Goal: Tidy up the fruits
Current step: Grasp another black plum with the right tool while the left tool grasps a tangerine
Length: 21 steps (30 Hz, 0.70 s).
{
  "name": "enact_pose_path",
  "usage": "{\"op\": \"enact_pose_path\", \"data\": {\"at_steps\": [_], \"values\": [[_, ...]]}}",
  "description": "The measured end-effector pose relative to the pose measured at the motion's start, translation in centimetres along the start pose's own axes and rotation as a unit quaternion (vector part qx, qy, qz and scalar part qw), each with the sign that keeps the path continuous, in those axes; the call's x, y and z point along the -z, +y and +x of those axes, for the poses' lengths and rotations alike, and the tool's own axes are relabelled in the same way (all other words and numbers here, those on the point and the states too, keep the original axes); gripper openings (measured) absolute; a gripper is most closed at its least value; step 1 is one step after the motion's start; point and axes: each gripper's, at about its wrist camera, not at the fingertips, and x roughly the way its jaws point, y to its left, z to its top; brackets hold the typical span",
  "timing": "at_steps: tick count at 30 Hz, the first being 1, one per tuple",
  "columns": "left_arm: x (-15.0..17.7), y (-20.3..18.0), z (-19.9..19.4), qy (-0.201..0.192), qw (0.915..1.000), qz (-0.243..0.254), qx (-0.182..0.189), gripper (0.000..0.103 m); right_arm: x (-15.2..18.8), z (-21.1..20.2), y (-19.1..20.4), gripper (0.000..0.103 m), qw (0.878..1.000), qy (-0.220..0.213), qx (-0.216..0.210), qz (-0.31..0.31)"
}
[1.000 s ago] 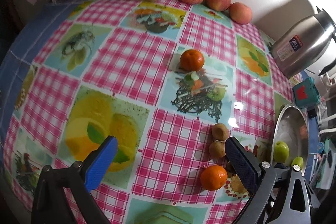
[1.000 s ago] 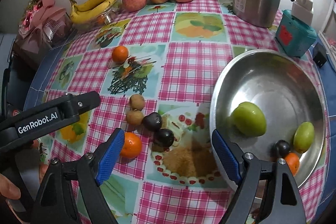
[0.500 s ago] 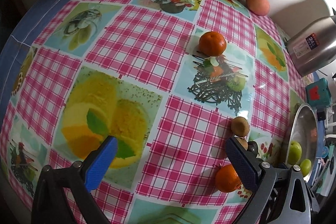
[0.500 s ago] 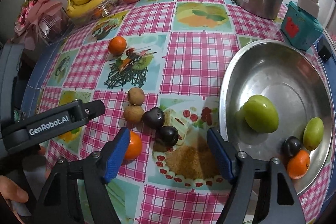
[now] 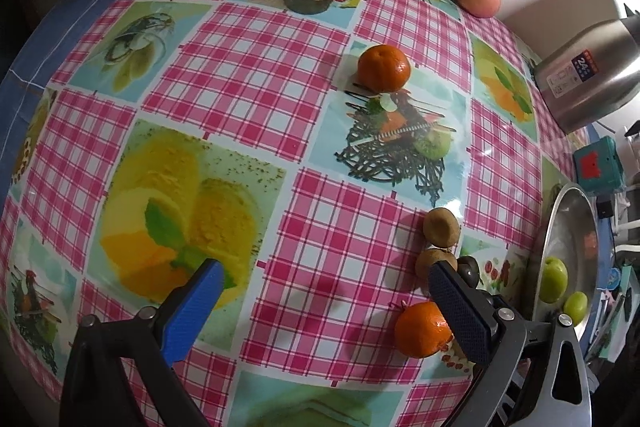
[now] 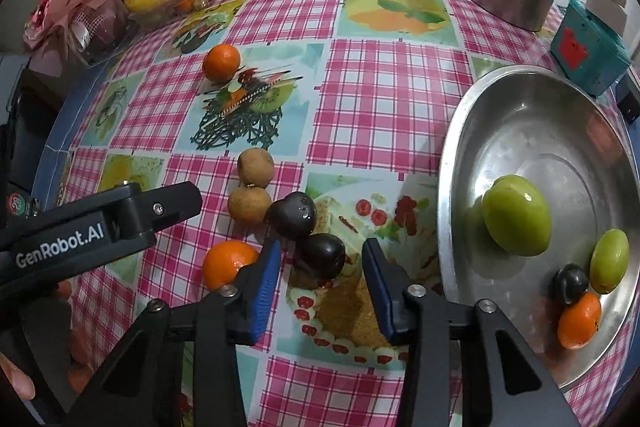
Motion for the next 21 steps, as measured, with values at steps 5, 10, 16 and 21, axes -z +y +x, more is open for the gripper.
{"op": "enact_pose_path", "data": {"at_steps": [5,10,16,21], "values": [[-0.1,-0.1,0.0,0.004,1.0,0.0,0.006,0.103,0.1,0.1,0.0,0.027,1.0,0.005,0.0,-0.004],[-0.1,0.1,0.1,0.008,0.9998,-0.002,0.019,0.103,0.0,-0.3,0.0,0.027,1.0,0.002,-0.009,-0.002],[0.6,-1.0,0.1,0.021,0.9987,0.014,0.044,0.101,0.5,-1.2,-0.8,0.027,1.0,0.005,-0.009,0.014],[1.1,-2.6,0.3,0.035,0.9965,0.035,0.068,0.095,1.1,-1.6,-1.8,0.027,0.999,0.013,-0.011,0.036]]}}
